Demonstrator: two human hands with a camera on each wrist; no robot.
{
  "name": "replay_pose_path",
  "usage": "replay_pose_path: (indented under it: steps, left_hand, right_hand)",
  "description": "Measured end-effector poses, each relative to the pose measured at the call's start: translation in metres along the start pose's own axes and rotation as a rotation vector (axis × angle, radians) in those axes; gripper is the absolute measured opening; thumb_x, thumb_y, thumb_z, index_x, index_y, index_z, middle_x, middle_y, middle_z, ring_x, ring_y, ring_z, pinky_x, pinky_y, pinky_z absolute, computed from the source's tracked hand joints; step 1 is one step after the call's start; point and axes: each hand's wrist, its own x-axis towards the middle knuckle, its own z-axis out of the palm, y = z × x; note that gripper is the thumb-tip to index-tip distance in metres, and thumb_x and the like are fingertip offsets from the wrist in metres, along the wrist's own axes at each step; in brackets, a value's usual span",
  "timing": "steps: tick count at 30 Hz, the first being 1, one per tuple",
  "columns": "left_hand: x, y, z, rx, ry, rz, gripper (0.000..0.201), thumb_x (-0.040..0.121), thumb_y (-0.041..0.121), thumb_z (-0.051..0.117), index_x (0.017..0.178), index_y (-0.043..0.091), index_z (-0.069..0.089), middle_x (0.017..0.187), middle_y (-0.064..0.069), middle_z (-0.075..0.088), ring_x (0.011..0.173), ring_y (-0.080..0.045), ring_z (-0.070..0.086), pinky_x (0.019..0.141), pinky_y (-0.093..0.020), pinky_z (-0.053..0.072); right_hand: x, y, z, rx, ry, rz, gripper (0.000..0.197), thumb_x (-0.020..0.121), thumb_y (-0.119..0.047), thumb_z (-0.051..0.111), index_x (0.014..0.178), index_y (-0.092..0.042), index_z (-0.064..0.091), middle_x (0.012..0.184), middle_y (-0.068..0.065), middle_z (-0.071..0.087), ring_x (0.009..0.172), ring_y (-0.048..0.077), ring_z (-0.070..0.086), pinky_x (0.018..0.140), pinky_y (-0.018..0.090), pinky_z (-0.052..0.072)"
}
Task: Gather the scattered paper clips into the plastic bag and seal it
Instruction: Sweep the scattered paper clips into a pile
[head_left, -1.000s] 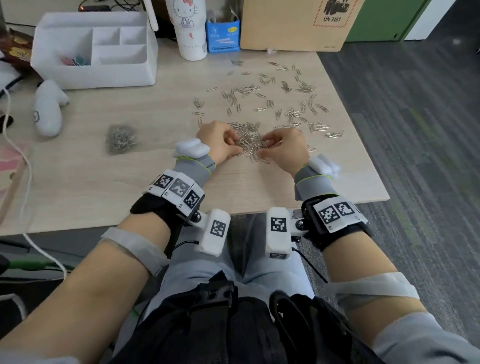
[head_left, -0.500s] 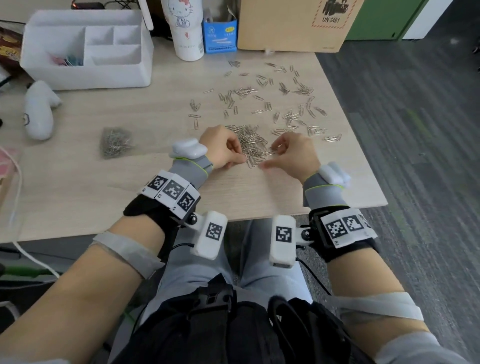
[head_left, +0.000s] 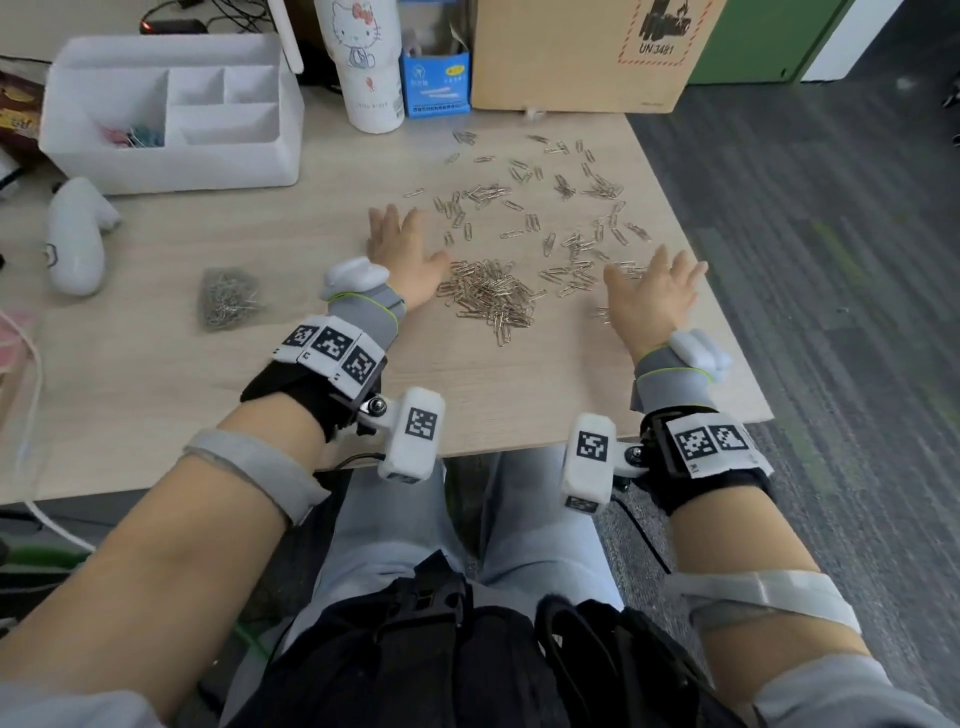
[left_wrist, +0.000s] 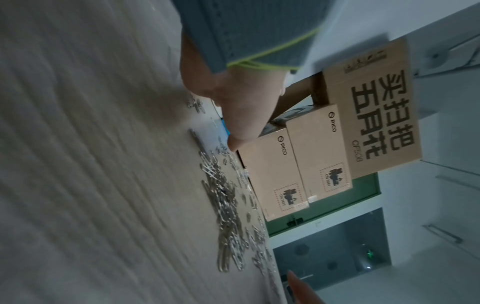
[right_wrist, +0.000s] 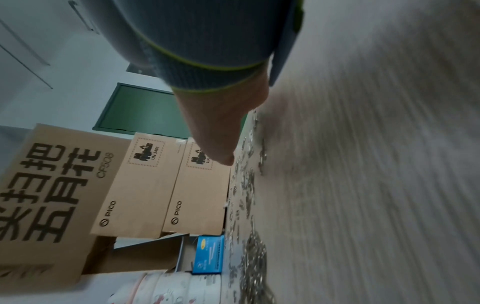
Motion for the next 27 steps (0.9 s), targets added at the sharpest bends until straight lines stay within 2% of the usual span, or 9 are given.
replay_pose_path:
  steps: [2, 5, 14, 16, 17, 19, 21, 24, 27]
  left_hand:
    - [0.004, -0.001, 0.003, 0.052, -0.046, -0.089, 0.067, 0.093, 0.035, 0.044, 0.145, 0.007, 0.013, 0.156, -0.019, -0.004, 0.144, -0.034, -0.011, 0.118, -0.045, 0.001]
    - [0.007, -0.003, 0.008, 0.128, -0.120, -0.114, 0.070, 0.095, 0.042, 0.036, 0.146, 0.005, 0.007, 0.156, -0.018, -0.009, 0.144, -0.032, -0.013, 0.118, -0.044, -0.004]
    - [-0.012, 0.021, 0.026, 0.153, -0.330, 0.126, 0.067, 0.096, 0.046, 0.024, 0.147, 0.009, 0.001, 0.158, -0.008, -0.010, 0.145, -0.022, -0.013, 0.118, -0.039, -0.008]
    - [-0.019, 0.028, 0.024, 0.081, -0.366, 0.172, 0.062, 0.098, 0.041, 0.026, 0.147, 0.008, 0.007, 0.158, -0.008, -0.004, 0.146, -0.023, -0.008, 0.118, -0.038, -0.004]
    - [-0.021, 0.030, 0.020, 0.005, -0.377, 0.191, 0.059, 0.098, 0.037, 0.030, 0.146, 0.007, 0.012, 0.158, -0.010, 0.003, 0.146, -0.023, -0.002, 0.118, -0.036, 0.000]
    - [-0.025, 0.030, 0.009, -0.191, -0.368, 0.199, 0.056, 0.095, 0.029, 0.043, 0.144, 0.009, 0.023, 0.154, -0.010, 0.022, 0.143, -0.021, 0.019, 0.114, -0.028, 0.016]
    - [-0.025, 0.024, -0.005, -0.243, -0.271, 0.193, 0.061, 0.086, 0.024, 0.061, 0.140, 0.014, 0.033, 0.147, -0.010, 0.036, 0.135, -0.021, 0.036, 0.108, -0.028, 0.029]
    - [-0.021, 0.014, -0.021, -0.085, -0.160, 0.170, 0.072, 0.070, 0.022, 0.078, 0.134, 0.015, 0.045, 0.135, -0.009, 0.049, 0.119, -0.027, 0.050, 0.097, -0.030, 0.038]
    - [-0.020, 0.007, -0.022, -0.012, -0.212, 0.102, 0.068, 0.065, 0.019, 0.081, 0.125, 0.012, 0.053, 0.120, -0.006, 0.059, 0.103, -0.025, 0.057, 0.086, -0.026, 0.039]
  right_hand:
    - [0.003, 0.003, 0.002, -0.061, -0.098, 0.033, 0.082, 0.083, -0.055, 0.037, 0.142, 0.001, 0.027, 0.152, 0.020, 0.019, 0.143, 0.032, 0.009, 0.117, 0.044, 0.008]
    - [0.002, 0.005, 0.005, -0.184, -0.258, -0.092, 0.072, 0.095, -0.047, 0.035, 0.147, -0.001, 0.016, 0.157, 0.016, 0.003, 0.146, 0.027, -0.003, 0.117, 0.042, -0.005]
    - [-0.020, -0.029, 0.025, -0.168, -0.486, -0.399, 0.067, 0.097, -0.044, 0.033, 0.149, -0.006, 0.013, 0.158, 0.013, -0.002, 0.146, 0.028, -0.007, 0.117, 0.041, -0.005]
    - [-0.022, -0.033, 0.028, -0.038, -0.539, -0.456, 0.052, 0.098, -0.038, 0.037, 0.142, -0.011, 0.031, 0.154, 0.009, 0.021, 0.144, 0.026, 0.011, 0.116, 0.041, 0.005]
    - [-0.022, -0.033, 0.029, 0.116, -0.566, -0.456, 0.034, 0.096, -0.035, 0.042, 0.128, -0.022, 0.044, 0.139, -0.003, 0.040, 0.132, 0.024, 0.031, 0.111, 0.038, 0.019]
    - [-0.022, -0.035, 0.022, 0.433, -0.513, -0.355, 0.009, 0.086, -0.034, 0.053, 0.094, -0.034, 0.050, 0.095, -0.021, 0.047, 0.091, 0.007, 0.046, 0.082, 0.017, 0.039]
    - [-0.018, -0.031, 0.012, 0.538, -0.371, -0.226, 0.026, 0.081, -0.025, 0.063, 0.107, -0.024, 0.060, 0.101, -0.013, 0.055, 0.091, 0.003, 0.050, 0.075, 0.009, 0.044]
    - [-0.010, -0.022, -0.003, 0.338, -0.186, -0.155, 0.042, 0.073, -0.016, 0.073, 0.114, -0.010, 0.065, 0.102, 0.002, 0.064, 0.088, 0.011, 0.056, 0.083, 0.023, 0.048]
    - [-0.011, -0.020, -0.010, 0.229, -0.306, -0.111, 0.040, 0.060, -0.007, 0.080, 0.099, -0.004, 0.070, 0.080, 0.004, 0.063, 0.073, 0.017, 0.057, 0.081, 0.034, 0.054]
